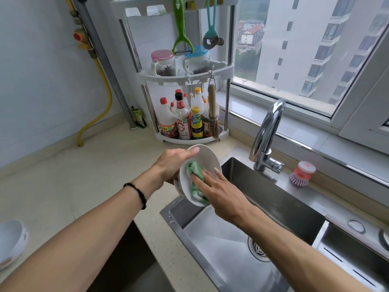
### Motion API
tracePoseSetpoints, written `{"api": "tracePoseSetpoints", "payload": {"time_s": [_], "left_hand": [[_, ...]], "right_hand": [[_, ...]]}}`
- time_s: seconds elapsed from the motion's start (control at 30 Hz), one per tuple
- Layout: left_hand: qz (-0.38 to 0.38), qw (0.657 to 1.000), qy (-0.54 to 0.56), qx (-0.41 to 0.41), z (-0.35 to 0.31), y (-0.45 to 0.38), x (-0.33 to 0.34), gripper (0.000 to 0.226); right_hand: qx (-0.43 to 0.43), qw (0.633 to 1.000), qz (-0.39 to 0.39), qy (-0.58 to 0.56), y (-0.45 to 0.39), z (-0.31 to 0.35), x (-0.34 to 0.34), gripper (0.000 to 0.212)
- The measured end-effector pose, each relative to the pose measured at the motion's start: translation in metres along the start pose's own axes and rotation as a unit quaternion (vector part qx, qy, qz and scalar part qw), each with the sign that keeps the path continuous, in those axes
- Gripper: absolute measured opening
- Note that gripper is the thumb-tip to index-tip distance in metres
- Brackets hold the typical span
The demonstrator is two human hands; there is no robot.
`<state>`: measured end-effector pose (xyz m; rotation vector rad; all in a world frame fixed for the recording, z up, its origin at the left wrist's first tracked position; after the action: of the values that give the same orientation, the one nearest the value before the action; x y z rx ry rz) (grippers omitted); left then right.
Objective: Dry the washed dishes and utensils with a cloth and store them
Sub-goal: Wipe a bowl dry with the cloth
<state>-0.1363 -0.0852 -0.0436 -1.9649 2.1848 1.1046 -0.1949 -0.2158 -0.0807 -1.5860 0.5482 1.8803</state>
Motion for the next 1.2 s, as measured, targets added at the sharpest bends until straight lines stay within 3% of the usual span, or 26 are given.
{"api": "tracePoseSetpoints", "payload": {"time_s": [0.07, 0.2, 0.33, 0.43, 0.5, 0.53, 0.6, 0.67, 0.7, 0.73, 0.8, 0.9, 0.97, 1.03, 1.2], "left_hand": [[0.012, 0.998, 0.048, -0.033, 0.003, 0.002, 0.004, 0.046], [0.056, 0.979, 0.197, -0.014, 0.021, 0.002, 0.016, 0.073], [-0.039, 0.940, 0.337, 0.026, 0.033, 0.006, 0.019, 0.047], [-0.095, 0.953, 0.281, 0.068, 0.026, 0.006, 0.014, 0.045], [-0.090, 0.963, 0.239, 0.089, 0.020, 0.004, 0.009, 0.053], [-0.083, 0.965, 0.229, 0.097, 0.017, 0.006, 0.006, 0.054], [-0.068, 0.974, 0.188, 0.106, 0.011, 0.004, -0.001, 0.059], [-0.063, 0.982, 0.133, 0.115, 0.006, 0.004, -0.005, 0.063], [-0.066, 0.983, 0.125, 0.120, 0.005, 0.005, -0.006, 0.063], [-0.078, 0.981, 0.132, 0.120, 0.003, 0.006, -0.007, 0.062], [-0.123, 0.975, 0.150, 0.108, 0.005, 0.007, -0.007, 0.059], [-0.165, 0.971, 0.145, 0.090, 0.014, 0.006, -0.008, 0.060], [-0.135, 0.978, 0.140, 0.074, 0.021, 0.001, -0.009, 0.062], [-0.083, 0.987, 0.125, 0.053, 0.027, -0.003, -0.009, 0.056], [-0.011, 0.994, 0.105, -0.025, 0.036, -0.004, -0.001, 0.048]], "right_hand": [[0.019, 1.000, -0.015, -0.007, -0.001, 0.001, -0.006, 0.081], [0.092, 0.989, -0.093, -0.075, 0.000, -0.004, -0.020, 0.067], [0.127, 0.966, -0.143, -0.174, -0.009, -0.004, -0.028, 0.074], [0.048, 0.918, -0.094, -0.382, -0.019, 0.024, -0.016, 0.067], [0.031, 0.903, -0.097, -0.418, -0.019, 0.035, -0.012, 0.051], [0.032, 0.921, -0.096, -0.377, -0.017, 0.033, -0.010, 0.045], [0.021, 0.981, -0.030, -0.190, -0.014, 0.023, -0.003, 0.050], [0.009, 0.999, 0.040, -0.024, -0.008, 0.008, 0.004, 0.067], [0.012, 0.999, 0.052, 0.006, -0.009, 0.003, 0.004, 0.073], [0.018, 0.999, 0.051, -0.003, -0.011, 0.004, 0.003, 0.077], [0.039, 0.991, 0.022, -0.129, -0.018, 0.015, 0.001, 0.083], [0.034, 0.955, -0.003, -0.294, -0.025, 0.038, 0.004, 0.085], [0.017, 0.969, 0.022, -0.244, -0.021, 0.035, 0.008, 0.072], [0.003, 0.991, 0.073, -0.111, -0.012, 0.024, 0.010, 0.069], [-0.031, 0.983, 0.118, 0.140, -0.014, -0.004, 0.002, 0.113]]}}
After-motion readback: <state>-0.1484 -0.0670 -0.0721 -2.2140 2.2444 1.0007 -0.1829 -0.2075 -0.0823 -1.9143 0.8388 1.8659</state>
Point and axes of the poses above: each hand's wrist, its own y-axis away from the middle knuckle, its own x-axis out of the palm, z = x × y, the point moved 7 cm from there along -y, towards the middle knuckle, and after that the axes turned 11 degrees about -x, right-handed, at the moved point
